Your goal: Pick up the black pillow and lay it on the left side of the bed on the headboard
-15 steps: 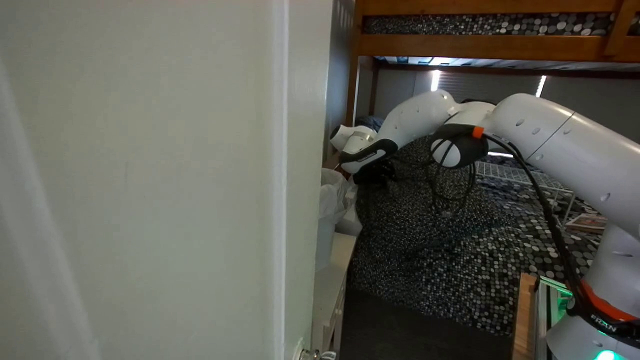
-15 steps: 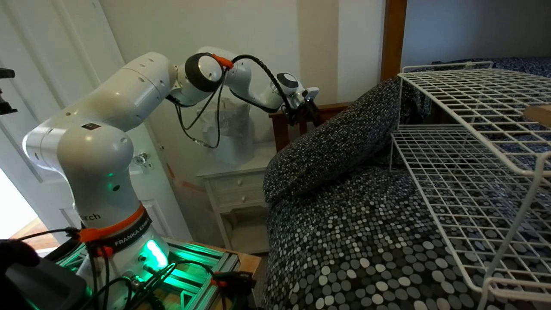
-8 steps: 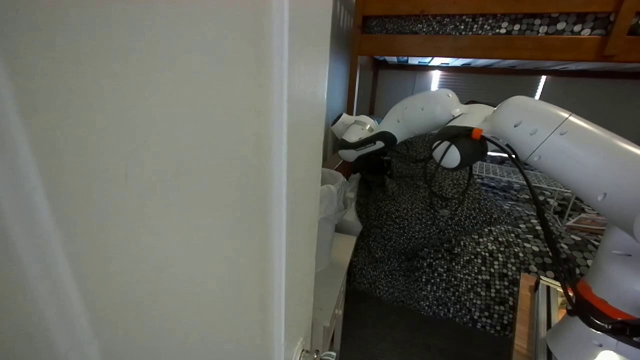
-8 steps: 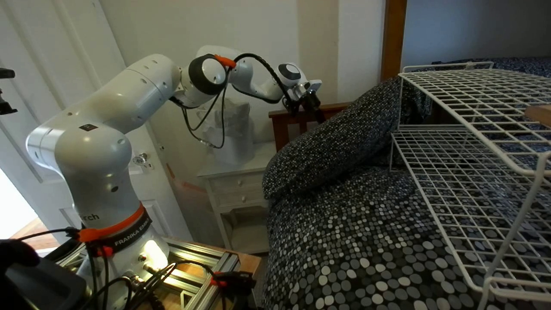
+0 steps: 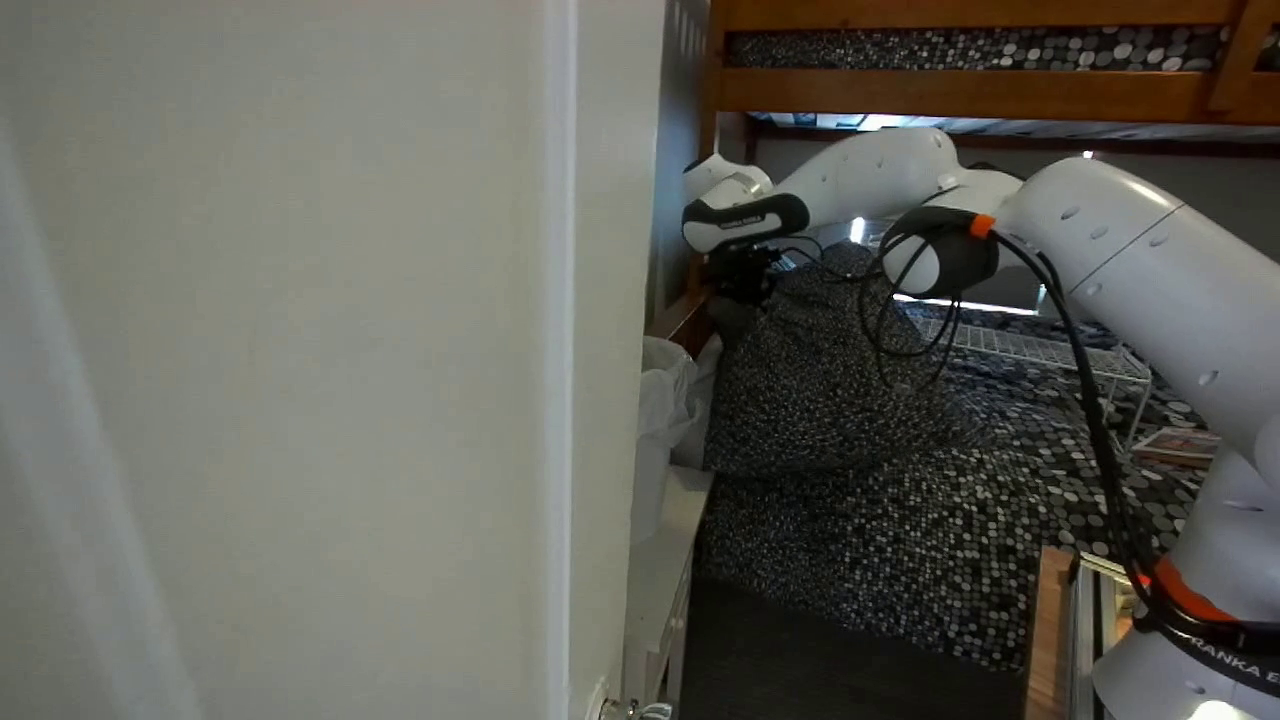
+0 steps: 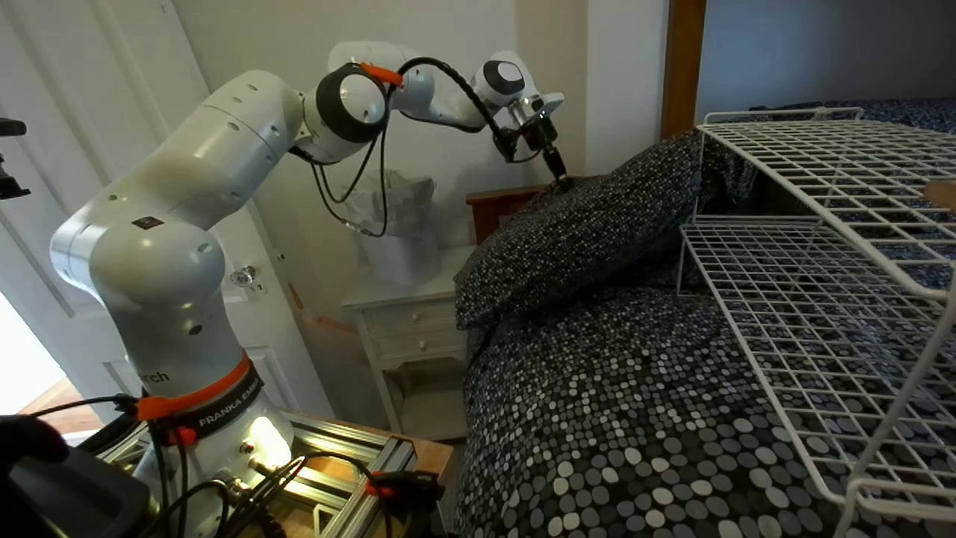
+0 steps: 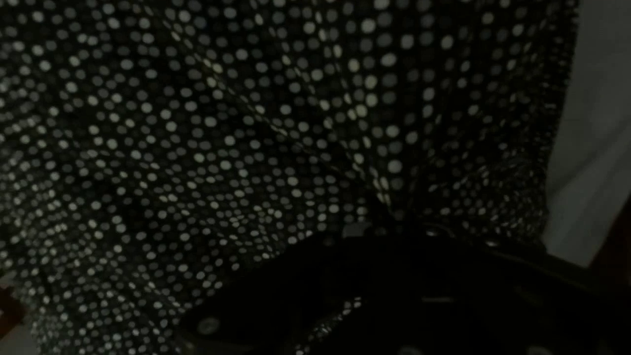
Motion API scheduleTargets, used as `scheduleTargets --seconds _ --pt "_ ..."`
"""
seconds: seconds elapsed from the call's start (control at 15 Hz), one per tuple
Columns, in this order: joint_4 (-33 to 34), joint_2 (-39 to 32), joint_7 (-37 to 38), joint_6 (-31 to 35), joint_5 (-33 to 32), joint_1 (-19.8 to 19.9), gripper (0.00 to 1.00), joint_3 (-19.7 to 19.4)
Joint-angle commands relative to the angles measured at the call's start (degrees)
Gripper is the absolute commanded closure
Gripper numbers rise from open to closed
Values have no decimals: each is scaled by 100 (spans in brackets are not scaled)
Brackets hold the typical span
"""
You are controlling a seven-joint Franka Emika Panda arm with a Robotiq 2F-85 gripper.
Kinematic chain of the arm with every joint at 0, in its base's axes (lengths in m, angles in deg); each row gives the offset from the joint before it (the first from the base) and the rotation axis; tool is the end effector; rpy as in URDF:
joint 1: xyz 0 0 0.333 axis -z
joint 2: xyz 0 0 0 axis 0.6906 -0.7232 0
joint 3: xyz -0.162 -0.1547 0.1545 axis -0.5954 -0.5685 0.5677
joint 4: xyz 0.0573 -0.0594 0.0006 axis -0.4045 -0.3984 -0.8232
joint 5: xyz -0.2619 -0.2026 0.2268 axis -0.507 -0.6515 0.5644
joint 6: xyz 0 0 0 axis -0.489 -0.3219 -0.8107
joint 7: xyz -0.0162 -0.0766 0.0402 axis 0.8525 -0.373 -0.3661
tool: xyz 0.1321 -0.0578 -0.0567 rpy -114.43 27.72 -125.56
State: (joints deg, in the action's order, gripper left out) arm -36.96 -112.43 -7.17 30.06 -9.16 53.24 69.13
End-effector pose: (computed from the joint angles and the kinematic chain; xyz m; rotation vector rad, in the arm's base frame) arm 0.6854 -0.3177 0.2985 2.0942 -1.5031 0.1404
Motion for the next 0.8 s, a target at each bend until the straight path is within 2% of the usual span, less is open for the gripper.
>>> scheduleTargets --seconds 0.0,0.27,0.47,0.73 --pt "-164 693 -196 416 329 218 99 158" --pt "-177 1196 -298 824 790 489 99 284" --pt "-73 1335 -855 1209 1203 771 99 496" --pt "246 1176 -1735 1767 1387 1139 99 653"
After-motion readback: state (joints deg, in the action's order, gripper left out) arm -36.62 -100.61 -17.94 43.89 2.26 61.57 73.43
